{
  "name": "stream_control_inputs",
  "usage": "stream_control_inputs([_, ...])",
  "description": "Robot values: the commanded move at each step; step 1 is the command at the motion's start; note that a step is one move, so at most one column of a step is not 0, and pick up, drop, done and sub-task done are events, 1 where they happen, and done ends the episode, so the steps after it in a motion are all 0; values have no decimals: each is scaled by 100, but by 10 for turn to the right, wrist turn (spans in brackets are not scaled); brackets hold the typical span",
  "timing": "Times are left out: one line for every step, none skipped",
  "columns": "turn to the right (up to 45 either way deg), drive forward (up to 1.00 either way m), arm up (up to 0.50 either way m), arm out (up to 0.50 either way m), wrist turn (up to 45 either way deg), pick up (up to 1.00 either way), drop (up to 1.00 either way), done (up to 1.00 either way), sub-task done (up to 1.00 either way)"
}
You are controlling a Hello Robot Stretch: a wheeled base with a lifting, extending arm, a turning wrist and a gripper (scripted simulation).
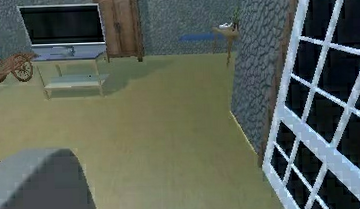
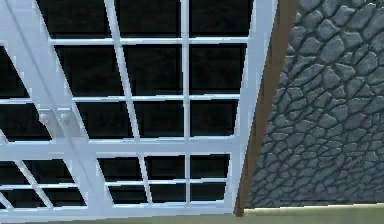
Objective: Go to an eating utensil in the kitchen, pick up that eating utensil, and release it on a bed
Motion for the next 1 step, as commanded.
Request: stream_control_inputs([0,100,0,0,0,0,0,0,0])
